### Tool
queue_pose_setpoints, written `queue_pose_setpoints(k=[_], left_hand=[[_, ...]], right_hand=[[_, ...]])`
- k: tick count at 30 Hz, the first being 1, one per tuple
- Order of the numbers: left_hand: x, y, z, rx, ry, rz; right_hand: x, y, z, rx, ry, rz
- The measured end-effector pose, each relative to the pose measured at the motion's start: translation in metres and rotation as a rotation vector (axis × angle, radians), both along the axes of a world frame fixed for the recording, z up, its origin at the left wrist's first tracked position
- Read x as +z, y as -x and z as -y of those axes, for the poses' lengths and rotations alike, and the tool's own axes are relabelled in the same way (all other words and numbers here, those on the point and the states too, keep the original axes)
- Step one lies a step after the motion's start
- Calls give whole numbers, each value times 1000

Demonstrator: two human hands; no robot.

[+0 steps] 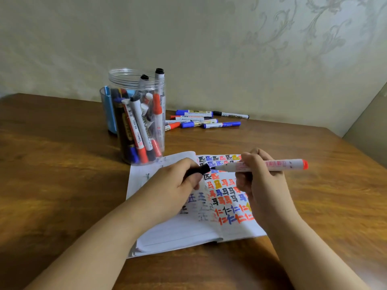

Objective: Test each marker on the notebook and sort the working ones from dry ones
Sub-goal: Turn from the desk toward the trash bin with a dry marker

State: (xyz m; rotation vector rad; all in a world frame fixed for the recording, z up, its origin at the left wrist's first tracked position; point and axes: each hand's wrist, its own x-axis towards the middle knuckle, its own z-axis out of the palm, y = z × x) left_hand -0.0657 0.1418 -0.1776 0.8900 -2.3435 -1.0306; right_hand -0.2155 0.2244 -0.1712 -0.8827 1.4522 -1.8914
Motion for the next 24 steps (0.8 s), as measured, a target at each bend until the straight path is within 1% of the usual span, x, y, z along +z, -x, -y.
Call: queue_pose_setpoints(k=[3,9,15,18,24], left_hand=[[0,0,-2,-41,26,-7],[2,0,-7,-110,54,-25],[4,-2,-15,-128,122,-89],[4,-2,-17,-122,161,-102],[2,-1,-19,-83,258,-78]], right_hand=[[-2,5,-2,13,-33,-7],[-1,3,-4,77,-42,-92],[-7,-1,-3,160,58,71],[-9,-5,-3,170,103,103],[-11,-11,-3,161,81,119]])
